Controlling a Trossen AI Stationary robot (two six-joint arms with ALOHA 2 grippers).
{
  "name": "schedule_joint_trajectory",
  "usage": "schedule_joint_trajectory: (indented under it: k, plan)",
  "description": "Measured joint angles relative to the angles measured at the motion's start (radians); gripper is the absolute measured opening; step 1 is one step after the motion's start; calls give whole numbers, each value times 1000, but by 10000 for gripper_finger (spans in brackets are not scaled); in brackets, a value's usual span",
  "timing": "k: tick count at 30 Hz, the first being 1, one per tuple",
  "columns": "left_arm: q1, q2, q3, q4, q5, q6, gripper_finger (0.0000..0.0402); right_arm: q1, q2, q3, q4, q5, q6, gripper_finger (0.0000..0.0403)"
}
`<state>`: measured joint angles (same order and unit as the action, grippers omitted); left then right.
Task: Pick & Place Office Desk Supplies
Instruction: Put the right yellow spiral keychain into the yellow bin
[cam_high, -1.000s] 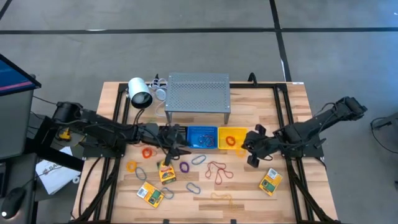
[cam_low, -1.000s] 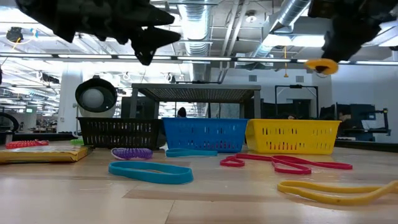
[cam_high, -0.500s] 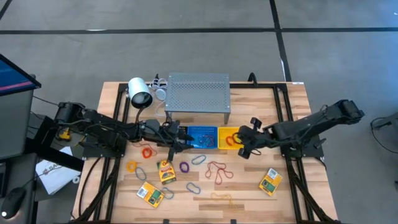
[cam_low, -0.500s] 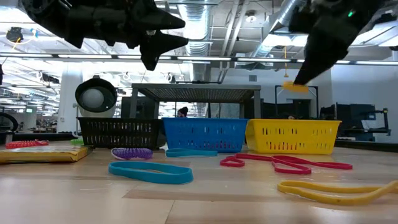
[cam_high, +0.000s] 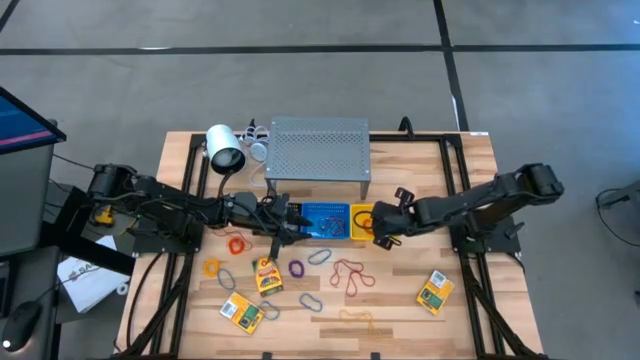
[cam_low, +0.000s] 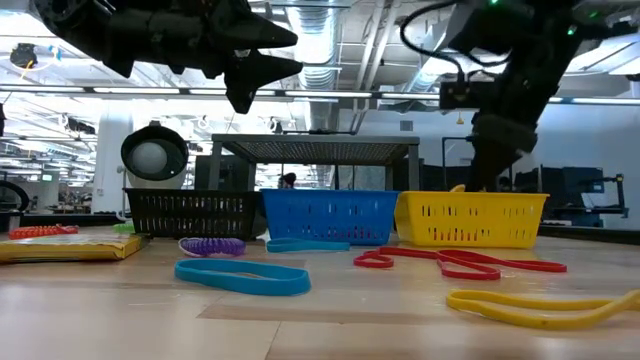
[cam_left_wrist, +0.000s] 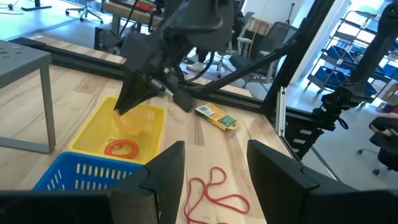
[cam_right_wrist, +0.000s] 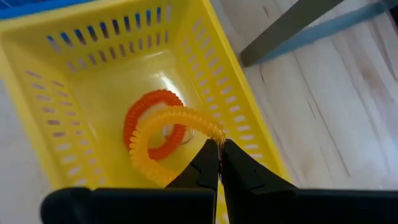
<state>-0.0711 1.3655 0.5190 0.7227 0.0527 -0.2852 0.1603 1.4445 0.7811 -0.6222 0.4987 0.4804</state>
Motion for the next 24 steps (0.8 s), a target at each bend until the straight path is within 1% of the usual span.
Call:
schedule_joint_trajectory:
  k: [8,19,24]
  plan:
    - [0,0,0,-2,0,0,171,0,49,0,31,-8,-21,7]
    - [0,0,0,-5,0,0,171,0,46,0,32,-44,-21,51]
    - [0,0,0,-8,0,0,171,-10,46,0,33,-83,-36,59]
